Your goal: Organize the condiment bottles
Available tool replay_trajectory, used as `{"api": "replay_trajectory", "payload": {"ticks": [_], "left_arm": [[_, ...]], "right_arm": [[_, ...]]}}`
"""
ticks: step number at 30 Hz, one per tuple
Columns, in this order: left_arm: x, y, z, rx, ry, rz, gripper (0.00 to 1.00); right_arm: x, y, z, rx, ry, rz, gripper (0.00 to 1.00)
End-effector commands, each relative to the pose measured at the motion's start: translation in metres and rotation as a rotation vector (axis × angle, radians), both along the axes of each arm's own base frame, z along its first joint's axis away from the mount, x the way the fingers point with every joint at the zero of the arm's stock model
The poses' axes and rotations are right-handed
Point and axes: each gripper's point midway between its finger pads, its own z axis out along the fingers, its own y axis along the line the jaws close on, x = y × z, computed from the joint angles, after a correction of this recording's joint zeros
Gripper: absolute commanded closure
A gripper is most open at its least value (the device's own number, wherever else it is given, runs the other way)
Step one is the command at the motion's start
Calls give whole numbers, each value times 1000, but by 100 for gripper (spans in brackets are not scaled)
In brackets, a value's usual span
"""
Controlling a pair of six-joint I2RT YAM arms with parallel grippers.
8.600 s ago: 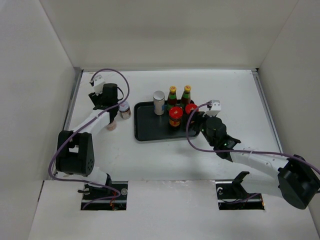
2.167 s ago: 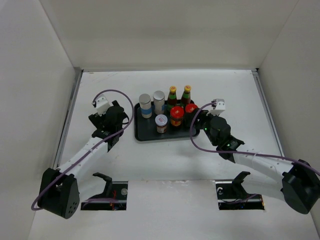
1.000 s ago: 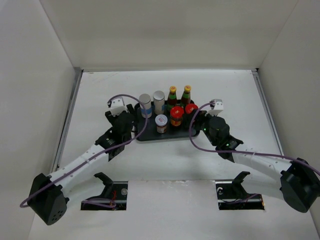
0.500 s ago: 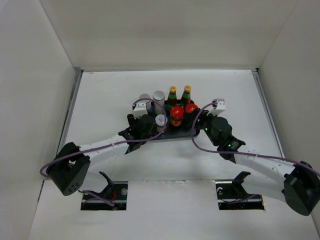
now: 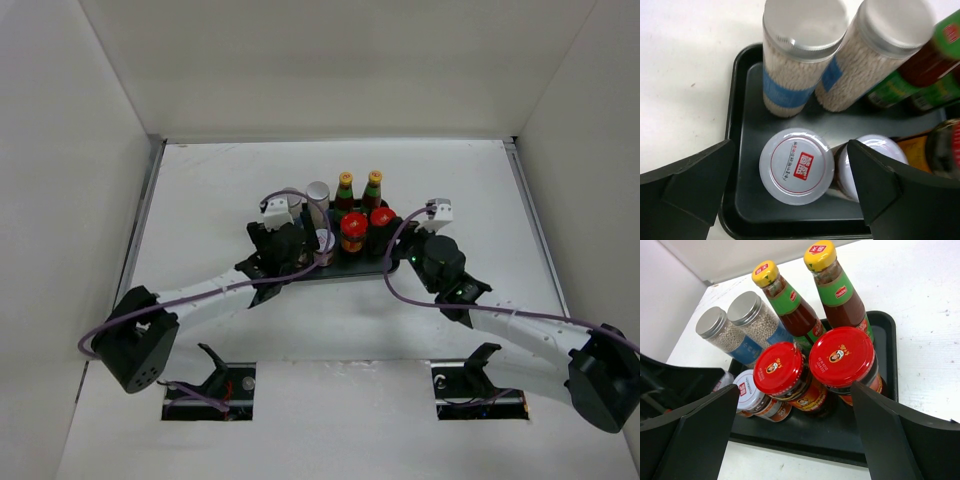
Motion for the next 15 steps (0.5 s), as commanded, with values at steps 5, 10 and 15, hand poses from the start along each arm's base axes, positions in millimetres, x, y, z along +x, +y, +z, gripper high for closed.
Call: {"api": "replay_trajectory", "payload": {"ticks": [5, 10, 15], "left_arm": [[3, 16, 62, -73, -168, 42, 0], [-9, 39, 93, -100, -222, 64, 0], [-20, 78, 77, -261, -227, 165, 0]], "right_arm": [[8, -4, 16, 34, -52, -42, 0], [7, -14, 21, 25, -74, -86, 0], [7, -33, 26, 32, -89, -180, 0]]}}
